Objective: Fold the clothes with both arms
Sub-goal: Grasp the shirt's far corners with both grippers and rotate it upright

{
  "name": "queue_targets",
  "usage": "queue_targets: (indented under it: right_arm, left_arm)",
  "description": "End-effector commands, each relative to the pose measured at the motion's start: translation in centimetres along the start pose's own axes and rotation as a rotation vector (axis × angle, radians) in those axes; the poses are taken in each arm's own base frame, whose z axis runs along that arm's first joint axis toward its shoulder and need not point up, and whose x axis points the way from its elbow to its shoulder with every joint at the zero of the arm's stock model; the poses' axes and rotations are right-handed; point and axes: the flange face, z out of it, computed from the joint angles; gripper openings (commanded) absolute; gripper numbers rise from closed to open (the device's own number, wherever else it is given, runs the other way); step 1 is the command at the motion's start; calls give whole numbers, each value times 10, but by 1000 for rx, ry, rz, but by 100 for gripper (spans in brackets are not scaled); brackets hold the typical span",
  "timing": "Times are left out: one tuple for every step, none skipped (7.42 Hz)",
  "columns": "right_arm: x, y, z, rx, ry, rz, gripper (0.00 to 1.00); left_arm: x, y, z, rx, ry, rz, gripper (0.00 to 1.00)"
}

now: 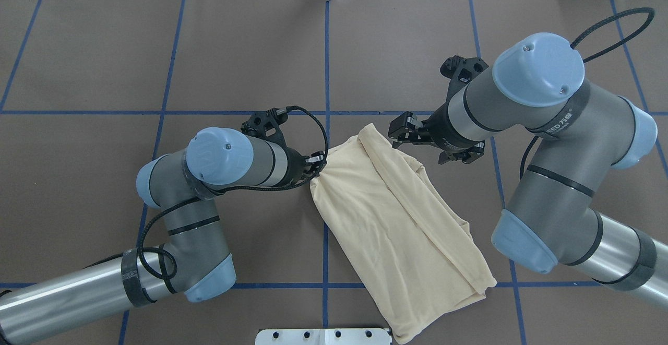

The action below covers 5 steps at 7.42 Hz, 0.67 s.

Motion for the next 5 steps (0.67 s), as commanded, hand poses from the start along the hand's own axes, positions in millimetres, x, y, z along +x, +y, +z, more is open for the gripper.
queue_targets:
  right_arm:
    - [5, -10, -3, 10, 5, -11, 100]
    - [12, -10, 1, 5, 17, -13, 100]
    - [13, -10, 2, 6, 20, -12, 100]
    - [14, -11, 3, 6, 23, -11, 100]
    - [14, -11, 5, 4, 26, -10, 100]
  left_arm:
    - [-16, -59, 4, 78, -51, 36, 0]
    - [-20, -90, 8, 114, -71, 60, 0]
    - [-10, -116, 15, 140, -90, 72, 0]
    - [8, -136, 37, 158, -112, 67, 0]
    - [21, -158, 42, 181, -87, 65, 0]
